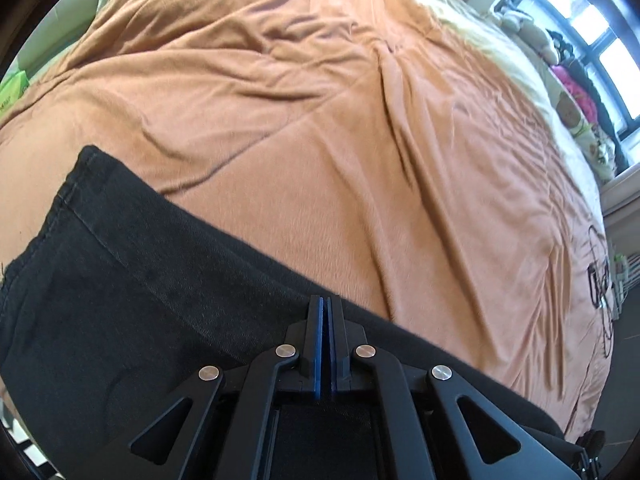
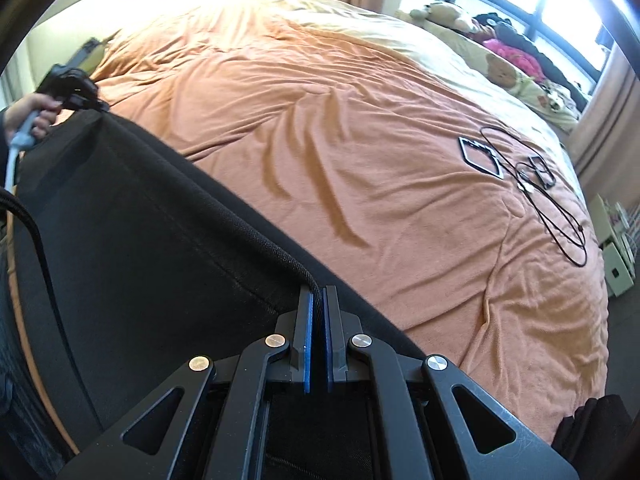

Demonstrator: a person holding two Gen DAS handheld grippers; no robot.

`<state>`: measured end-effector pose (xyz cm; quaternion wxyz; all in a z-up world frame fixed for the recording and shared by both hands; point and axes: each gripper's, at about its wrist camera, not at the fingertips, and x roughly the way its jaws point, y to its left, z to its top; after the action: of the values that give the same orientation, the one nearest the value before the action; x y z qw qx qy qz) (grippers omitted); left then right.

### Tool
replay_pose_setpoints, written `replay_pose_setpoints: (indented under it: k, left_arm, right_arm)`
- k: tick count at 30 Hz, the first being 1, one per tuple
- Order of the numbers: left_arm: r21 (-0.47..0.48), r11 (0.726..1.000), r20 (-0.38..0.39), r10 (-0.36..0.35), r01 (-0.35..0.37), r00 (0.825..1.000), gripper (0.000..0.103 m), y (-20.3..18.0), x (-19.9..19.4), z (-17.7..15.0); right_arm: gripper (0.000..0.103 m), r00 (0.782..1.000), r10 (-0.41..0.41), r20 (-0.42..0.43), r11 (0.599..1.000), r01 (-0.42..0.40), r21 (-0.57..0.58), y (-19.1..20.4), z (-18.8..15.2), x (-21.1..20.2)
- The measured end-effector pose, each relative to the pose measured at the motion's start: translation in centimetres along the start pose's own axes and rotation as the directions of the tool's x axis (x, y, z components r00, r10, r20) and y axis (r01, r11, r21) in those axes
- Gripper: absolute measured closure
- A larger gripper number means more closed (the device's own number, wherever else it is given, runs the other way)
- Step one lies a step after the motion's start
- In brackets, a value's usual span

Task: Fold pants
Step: 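Grasp the black pants edge with the left tool while the right tool grasps it nearby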

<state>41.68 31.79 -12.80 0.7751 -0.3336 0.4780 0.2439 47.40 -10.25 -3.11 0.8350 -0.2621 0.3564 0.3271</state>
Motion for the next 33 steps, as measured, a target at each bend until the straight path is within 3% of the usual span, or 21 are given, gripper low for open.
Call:
replay_pose_setpoints:
  k: [6,9,13,16,18,21,22,23,29,33]
  left_arm:
    - [0.002,1.000,0.062,0.006,-0.006,0.998,0.103,-0.4,-0.2,1.4]
    - [-0.014,0.999,0.011,-0.045,0.045,0.999,0.103,-0.1,0.5,2.1]
    - [-0.017,0.999,-0.053,-0.052,0.051,0.997,0.103,0.0,1.1,1.8]
    - [-0.010,0.998,-0.103,-0.058,0.057,0.993,0.085,-0.1,1.9,1.2]
    - [0.001,0.999,-0.114,-0.043,0.043,0.993,0.050,-0.3,2.2,0.8]
    - [0.008,1.000,-0.120,-0.025,0.027,0.992,0.048,-0.6,2.7,0.4]
    - [0.007,1.000,-0.131,-0.025,0.026,0.991,0.048,-0.7,3.0,0.4]
    - [0.009,1.000,-0.142,-0.018,0.020,0.990,0.048,-0.7,3.2,0.2]
    - [0.026,0.999,-0.167,0.035,-0.031,0.985,0.048,-1.1,4.1,-0.1]
    - [0.008,0.999,-0.189,0.035,-0.034,0.981,0.048,-1.0,4.4,0.1]
  right_arm:
    - [0.103,0.999,-0.030,-0.025,0.999,0.031,0.034,0.0,1.1,1.9]
    - [0.103,0.999,-0.036,-0.040,0.998,0.038,0.043,0.2,1.6,3.1]
    - [0.103,0.995,-0.011,-0.098,0.999,0.016,0.052,0.0,1.8,5.5]
    - [0.101,0.991,0.039,-0.126,0.997,-0.030,0.076,-0.4,1.9,7.0]
    - [0.099,0.989,0.073,-0.130,0.994,-0.062,0.087,-0.5,2.0,7.3]
    - [0.070,0.984,0.154,-0.091,0.984,-0.144,0.101,-0.5,2.7,7.1]
    - [0.055,0.981,0.177,-0.075,0.981,-0.170,0.098,-0.3,3.1,7.0]
    - [0.049,0.980,0.189,-0.060,0.979,-0.184,0.088,0.1,3.5,7.0]
    - [0.049,0.964,0.262,-0.043,0.964,-0.263,-0.020,3.3,5.8,8.3]
    - [0.049,0.945,0.315,-0.083,0.940,-0.323,-0.106,6.0,7.5,10.6]
